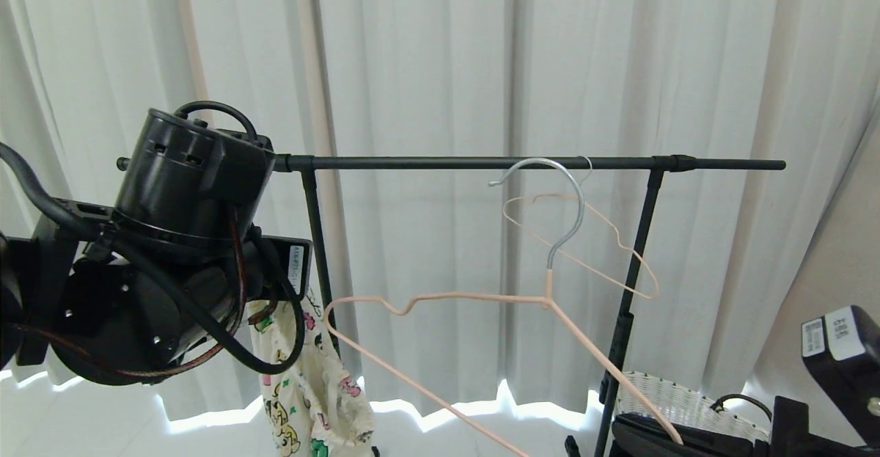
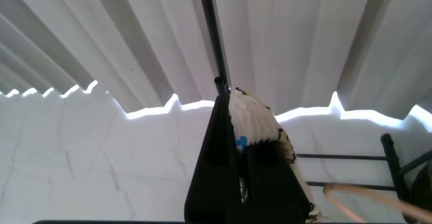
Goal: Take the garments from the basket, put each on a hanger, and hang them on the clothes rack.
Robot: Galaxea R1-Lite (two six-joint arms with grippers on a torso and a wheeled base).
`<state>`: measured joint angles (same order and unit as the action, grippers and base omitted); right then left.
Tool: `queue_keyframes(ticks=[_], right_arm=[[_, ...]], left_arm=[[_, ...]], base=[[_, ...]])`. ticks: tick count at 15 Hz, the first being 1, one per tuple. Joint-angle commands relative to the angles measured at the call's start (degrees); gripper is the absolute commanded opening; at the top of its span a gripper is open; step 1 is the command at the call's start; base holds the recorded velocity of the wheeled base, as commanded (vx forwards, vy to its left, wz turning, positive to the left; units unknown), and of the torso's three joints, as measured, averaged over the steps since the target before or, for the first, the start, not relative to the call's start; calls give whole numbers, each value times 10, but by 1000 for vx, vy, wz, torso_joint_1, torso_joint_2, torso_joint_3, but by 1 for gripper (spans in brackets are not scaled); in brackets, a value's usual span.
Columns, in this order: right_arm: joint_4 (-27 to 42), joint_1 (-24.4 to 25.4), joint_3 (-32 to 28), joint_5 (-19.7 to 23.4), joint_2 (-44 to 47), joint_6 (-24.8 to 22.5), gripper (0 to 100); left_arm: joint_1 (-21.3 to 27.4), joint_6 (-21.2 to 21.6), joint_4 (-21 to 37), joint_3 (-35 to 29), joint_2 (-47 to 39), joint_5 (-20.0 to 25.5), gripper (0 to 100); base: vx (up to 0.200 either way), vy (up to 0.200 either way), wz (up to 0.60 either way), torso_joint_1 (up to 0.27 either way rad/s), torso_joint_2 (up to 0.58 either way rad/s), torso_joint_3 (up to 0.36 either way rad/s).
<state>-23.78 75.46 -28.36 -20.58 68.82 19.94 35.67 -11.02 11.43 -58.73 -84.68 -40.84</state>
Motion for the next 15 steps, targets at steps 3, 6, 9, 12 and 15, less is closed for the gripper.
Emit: queue_keyframes(ticks=[3,6,9,12,15], right_arm=[[-2,18,-1,2,3,0,0],[-5,18,-1,8,15,3,0],[-23,6,-7,12,42,13,0],[-68,-17,-14,12,71,13,0],[-86,-28,-35,11,99,13,0]], left_arm=[[-1,-1,0,-1,-11,-2,0],[2,-1,0,-2,-8,-2,0],[20,-1,0,0,2,0,0],[37,-1,0,0,7,0,0],[47,-1,0,-1,10,0,0]], base=[[0,0,0,0,0,0],[0,0,0,0,0,0],[0,0,0,0,0,0],[0,0,0,0,0,0],[0,0,0,0,0,0]])
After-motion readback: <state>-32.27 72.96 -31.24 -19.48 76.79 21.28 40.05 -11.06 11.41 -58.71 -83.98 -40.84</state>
